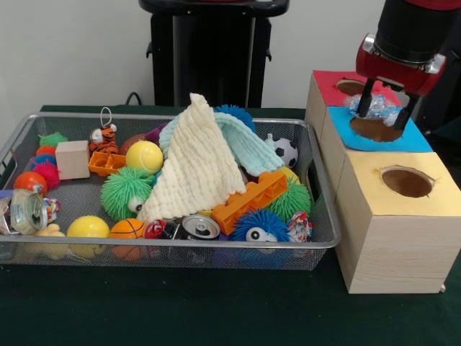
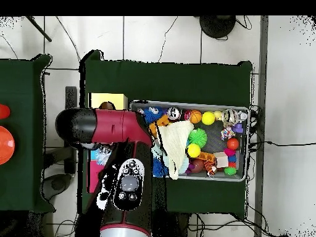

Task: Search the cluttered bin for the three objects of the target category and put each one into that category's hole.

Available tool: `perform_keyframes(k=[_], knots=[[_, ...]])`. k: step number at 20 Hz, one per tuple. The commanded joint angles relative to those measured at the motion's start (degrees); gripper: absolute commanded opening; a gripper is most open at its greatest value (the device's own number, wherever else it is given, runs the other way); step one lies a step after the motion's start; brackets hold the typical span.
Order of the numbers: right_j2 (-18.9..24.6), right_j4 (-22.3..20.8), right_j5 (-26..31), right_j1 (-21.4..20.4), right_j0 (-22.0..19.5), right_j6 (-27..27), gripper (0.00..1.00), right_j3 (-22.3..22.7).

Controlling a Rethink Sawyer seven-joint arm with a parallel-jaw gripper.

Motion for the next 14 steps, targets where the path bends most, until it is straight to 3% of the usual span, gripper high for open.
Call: perform_keyframes(k=[1, 9, 14], knots=[[0.9, 1.0, 5.6, 0.1, -2.2, 9.7, 1.0, -1.4], [2.1, 1.0, 4.9, -0.9, -4.0, 6.9, 1.0, 0.3], [1.4, 0.3, 8.7, -3.3, -3.4, 7.2, 1.0, 0.0]])
